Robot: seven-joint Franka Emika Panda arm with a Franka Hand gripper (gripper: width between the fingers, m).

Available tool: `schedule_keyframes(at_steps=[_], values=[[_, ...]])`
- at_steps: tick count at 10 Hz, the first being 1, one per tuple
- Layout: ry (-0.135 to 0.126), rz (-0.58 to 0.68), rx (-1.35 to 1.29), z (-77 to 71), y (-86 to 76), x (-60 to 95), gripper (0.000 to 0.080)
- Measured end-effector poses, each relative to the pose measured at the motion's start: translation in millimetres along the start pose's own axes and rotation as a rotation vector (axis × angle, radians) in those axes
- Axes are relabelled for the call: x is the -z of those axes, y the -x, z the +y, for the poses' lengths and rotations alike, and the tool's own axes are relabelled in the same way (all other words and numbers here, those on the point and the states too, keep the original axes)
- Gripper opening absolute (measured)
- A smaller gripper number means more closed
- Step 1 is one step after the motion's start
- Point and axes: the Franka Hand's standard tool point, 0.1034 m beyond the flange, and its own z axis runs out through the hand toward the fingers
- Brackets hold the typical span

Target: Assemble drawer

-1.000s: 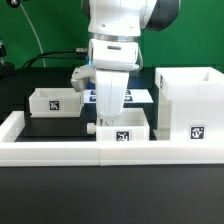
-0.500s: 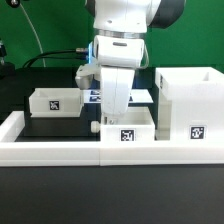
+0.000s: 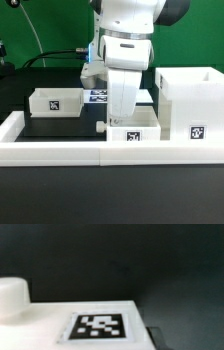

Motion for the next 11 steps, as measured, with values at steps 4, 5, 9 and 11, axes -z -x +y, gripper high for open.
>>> schedule_keyframes(at_steps=[4, 5, 9, 11], values=[[-0.004, 0.0, 0.002, -0.5, 1.6, -0.5, 0.0044], [-0.004, 0.0, -0.001, -0.7, 2.2, -0.7, 0.0044], [0.035, 0.013, 0.011, 3.4, -10.0, -0.2, 0.0044], [0.055, 0.019, 0.016, 4.0, -15.2, -0.6, 0.0044]])
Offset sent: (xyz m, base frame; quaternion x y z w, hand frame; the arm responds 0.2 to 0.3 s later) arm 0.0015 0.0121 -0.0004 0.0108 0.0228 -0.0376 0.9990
